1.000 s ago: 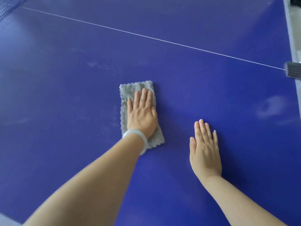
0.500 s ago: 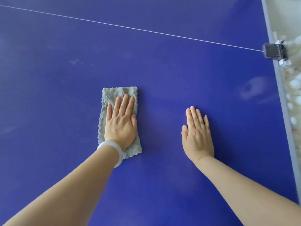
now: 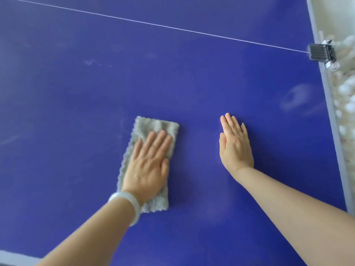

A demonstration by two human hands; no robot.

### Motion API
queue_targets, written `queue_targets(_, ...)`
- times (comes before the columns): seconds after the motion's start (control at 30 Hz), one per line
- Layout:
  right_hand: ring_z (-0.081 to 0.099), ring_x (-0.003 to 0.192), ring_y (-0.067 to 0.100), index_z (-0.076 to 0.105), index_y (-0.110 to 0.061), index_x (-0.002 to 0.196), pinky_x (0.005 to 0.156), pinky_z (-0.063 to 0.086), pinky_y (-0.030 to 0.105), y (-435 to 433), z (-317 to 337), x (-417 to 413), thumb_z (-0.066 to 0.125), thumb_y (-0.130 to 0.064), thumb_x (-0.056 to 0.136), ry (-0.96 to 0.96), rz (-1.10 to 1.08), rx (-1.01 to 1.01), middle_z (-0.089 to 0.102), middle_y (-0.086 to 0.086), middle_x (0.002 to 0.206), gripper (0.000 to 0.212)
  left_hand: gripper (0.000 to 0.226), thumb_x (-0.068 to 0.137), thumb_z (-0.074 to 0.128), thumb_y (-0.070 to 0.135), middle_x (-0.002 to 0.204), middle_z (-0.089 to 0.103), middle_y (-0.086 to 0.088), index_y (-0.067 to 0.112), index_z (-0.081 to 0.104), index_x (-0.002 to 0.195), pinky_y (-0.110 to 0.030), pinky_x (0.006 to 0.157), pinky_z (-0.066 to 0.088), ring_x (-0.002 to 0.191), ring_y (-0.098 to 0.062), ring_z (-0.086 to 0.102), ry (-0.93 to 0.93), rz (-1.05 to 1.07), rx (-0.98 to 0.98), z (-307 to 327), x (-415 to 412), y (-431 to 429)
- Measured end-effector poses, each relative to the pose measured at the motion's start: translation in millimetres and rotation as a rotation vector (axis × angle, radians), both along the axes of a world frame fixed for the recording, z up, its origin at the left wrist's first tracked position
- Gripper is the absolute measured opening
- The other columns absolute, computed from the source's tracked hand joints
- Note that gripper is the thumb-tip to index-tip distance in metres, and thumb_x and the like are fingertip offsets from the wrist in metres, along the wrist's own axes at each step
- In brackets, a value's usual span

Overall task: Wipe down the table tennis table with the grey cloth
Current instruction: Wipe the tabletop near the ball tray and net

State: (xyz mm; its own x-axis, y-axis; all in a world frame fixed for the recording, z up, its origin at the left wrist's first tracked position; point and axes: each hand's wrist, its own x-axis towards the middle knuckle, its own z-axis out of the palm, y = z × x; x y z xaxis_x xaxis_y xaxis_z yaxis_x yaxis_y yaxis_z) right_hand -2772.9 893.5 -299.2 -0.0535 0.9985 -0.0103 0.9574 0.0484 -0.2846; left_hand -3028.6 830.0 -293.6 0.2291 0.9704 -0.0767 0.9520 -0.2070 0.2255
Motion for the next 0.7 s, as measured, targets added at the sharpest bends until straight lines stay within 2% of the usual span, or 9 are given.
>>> queue_targets(0.13,0.013,0.153,0.014,0.026,-0.012,0.156,0.125,0.003,0.034,0,2,0,0.029,-0.010,0.106,0.065,-0.017,0.015,0.020,0.000,0.164,0.050,0.064,0.097,0.015,0.034,0.166,0.000,0.009,0.027,0.007,0.159,-0.045,0.124,-0.003,0.152,-0.014,-0.009,-0.004,0.242,-0.029,0,2,5)
queue_targets(0.2,0.016,0.152,0.013,0.032,-0.012,0.154,0.125,0.003,0.031,-1,5,0,0.030,-0.005,0.105,0.198,-0.046,0.004,0.024,0.000,0.163,0.049,0.066,0.095,0.013,0.034,0.166,-0.005,0.006,0.023,0.001,0.159,-0.048,0.123,-0.004,0.152,-0.018,-0.011,0.009,0.330,-0.028,-1,32,-2)
queue_targets(0.3,0.017,0.150,0.006,0.038,-0.015,0.152,0.122,0.002,0.020,-18,12,3,0.028,-0.005,0.106,0.577,-0.183,-0.084,0.030,-0.004,0.160,0.048,0.069,0.094,0.015,0.034,0.167,-0.005,0.001,0.017,0.002,0.159,-0.052,0.123,-0.001,0.152,-0.025,-0.012,-0.032,0.217,-0.014,-2,91,-37)
queue_targets(0.37,0.012,0.150,0.003,0.035,-0.018,0.153,0.120,0.000,0.017,-34,14,7,0.029,-0.011,0.108,0.645,-0.170,-0.135,0.027,-0.008,0.161,0.046,0.066,0.096,0.022,0.032,0.167,0.003,-0.001,0.015,0.009,0.159,-0.054,0.122,0.006,0.153,-0.027,-0.007,-0.087,0.076,0.000,-2,129,-71)
queue_targets(0.47,0.003,0.151,0.004,0.026,-0.017,0.156,0.120,-0.005,0.021,-38,18,13,0.031,-0.017,0.109,0.569,-0.061,-0.193,0.016,-0.005,0.165,0.047,0.062,0.100,0.026,0.031,0.166,0.009,0.000,0.017,0.015,0.159,-0.052,0.122,0.012,0.153,-0.024,-0.001,-0.104,-0.143,0.006,2,136,-100)
queue_targets(0.57,-0.006,0.153,0.013,0.014,-0.014,0.159,0.121,-0.009,0.030,-39,14,17,0.036,-0.024,0.108,0.289,0.056,-0.222,0.002,0.001,0.167,0.056,0.060,0.101,0.024,0.034,0.166,0.004,0.008,0.026,0.012,0.159,-0.044,0.124,0.001,0.153,-0.015,-0.006,-0.056,-0.254,0.030,-1,75,-94)
queue_targets(0.63,-0.010,0.153,0.017,0.005,-0.014,0.159,0.121,-0.011,0.033,-44,8,18,0.038,-0.030,0.107,0.119,0.110,-0.205,-0.006,0.003,0.167,0.064,0.062,0.098,0.022,0.035,0.166,0.007,0.009,0.030,0.013,0.159,-0.041,0.124,-0.002,0.153,-0.014,-0.003,-0.008,-0.124,0.060,-4,22,-82)
queue_targets(0.7,-0.013,0.153,0.019,-0.001,-0.015,0.159,0.120,-0.012,0.034,-44,5,19,0.037,-0.035,0.106,0.043,0.124,-0.219,-0.010,0.004,0.167,0.068,0.063,0.097,0.019,0.037,0.166,0.006,0.009,0.030,0.011,0.159,-0.040,0.124,-0.004,0.153,-0.013,-0.004,-0.009,0.125,0.030,-3,-17,-70)
